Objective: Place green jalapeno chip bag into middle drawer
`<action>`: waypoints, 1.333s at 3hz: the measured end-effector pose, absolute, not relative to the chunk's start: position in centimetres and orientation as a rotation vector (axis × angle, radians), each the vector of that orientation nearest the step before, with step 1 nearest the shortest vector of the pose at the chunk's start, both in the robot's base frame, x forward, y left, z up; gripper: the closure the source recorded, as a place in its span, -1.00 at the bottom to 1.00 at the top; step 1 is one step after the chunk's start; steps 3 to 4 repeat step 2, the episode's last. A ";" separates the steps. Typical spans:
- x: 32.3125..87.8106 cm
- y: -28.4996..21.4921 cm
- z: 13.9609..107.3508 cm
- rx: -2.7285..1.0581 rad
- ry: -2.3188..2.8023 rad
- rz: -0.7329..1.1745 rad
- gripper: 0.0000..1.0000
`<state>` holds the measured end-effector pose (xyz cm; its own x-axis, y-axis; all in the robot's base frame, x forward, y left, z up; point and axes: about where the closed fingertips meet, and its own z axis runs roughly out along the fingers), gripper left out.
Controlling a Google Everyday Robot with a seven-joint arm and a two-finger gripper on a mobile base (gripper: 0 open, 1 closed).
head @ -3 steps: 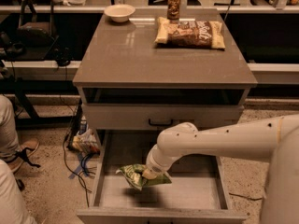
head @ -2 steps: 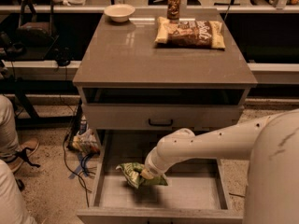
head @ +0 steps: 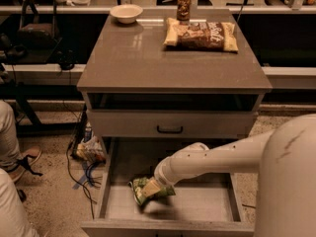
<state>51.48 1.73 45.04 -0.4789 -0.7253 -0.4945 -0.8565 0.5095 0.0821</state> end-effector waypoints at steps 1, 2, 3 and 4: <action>52.0 0.3 45.2 -1.238 2.349 0.465 -1.00; 52.0 -2.8 47.1 -1.186 2.329 0.467 -1.00; 52.0 -2.8 47.1 -1.186 2.329 0.467 -1.00; 52.0 -2.8 47.1 -1.186 2.329 0.467 -1.00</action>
Offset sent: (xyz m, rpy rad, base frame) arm 0.0062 -0.1517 0.0526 0.0970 -0.0910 -0.1939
